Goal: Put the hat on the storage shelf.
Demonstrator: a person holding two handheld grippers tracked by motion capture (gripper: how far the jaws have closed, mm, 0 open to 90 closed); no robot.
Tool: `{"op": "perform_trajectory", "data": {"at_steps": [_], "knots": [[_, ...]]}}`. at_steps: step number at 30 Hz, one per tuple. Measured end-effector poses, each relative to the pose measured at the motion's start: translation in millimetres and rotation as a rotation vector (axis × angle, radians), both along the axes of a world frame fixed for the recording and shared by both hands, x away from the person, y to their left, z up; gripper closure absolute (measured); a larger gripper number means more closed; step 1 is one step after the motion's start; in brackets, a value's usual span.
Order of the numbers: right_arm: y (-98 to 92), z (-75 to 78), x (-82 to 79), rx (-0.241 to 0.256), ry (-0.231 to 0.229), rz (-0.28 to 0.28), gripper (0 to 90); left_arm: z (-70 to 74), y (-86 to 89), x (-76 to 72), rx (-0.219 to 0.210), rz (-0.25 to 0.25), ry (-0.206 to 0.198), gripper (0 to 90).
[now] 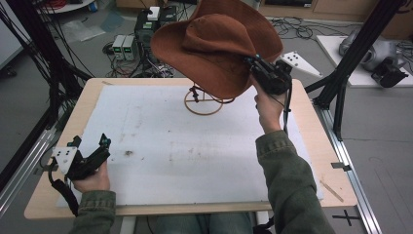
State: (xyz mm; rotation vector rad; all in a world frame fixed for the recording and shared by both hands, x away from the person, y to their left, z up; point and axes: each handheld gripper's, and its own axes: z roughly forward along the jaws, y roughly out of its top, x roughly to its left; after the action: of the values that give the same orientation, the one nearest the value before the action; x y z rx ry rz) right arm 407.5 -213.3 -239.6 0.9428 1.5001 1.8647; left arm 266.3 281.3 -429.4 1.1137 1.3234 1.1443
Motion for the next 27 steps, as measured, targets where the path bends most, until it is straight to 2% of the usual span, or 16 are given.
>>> {"op": "perform_trajectory", "data": {"at_steps": [6, 11, 14, 17, 23, 27], "knots": [[15.2, 1.8, 13.9, -0.011, 0.009, -0.026, 89.2, -1.1, 1.2, 1.6, -0.010, -0.004, 0.003, 16.0], [22.2, 1.0, 26.8, 0.012, 0.023, -0.052, 89.1, 0.4, -0.4, 1.6, -0.005, -0.011, -0.004, 16.0], [26.9, 0.3, 40.3, 0.042, 0.020, -0.067, 89.0, 2.1, -5.0, 2.0, 0.005, -0.025, -0.008, 16.0], [31.6, -0.5, 46.3, 0.045, 0.028, -0.068, 89.0, 2.0, -6.4, 2.6, 0.005, -0.034, -0.003, 16.0], [47.0, -11.1, 57.5, 0.003, 0.049, -0.092, 88.9, 2.1, -5.1, 3.1, -0.004, -0.038, -0.004, 16.1], [57.7, -18.4, 60.1, -0.031, 0.040, -0.099, 88.7, 2.9, -5.5, 2.5, -0.006, -0.036, -0.010, 16.3]]}}
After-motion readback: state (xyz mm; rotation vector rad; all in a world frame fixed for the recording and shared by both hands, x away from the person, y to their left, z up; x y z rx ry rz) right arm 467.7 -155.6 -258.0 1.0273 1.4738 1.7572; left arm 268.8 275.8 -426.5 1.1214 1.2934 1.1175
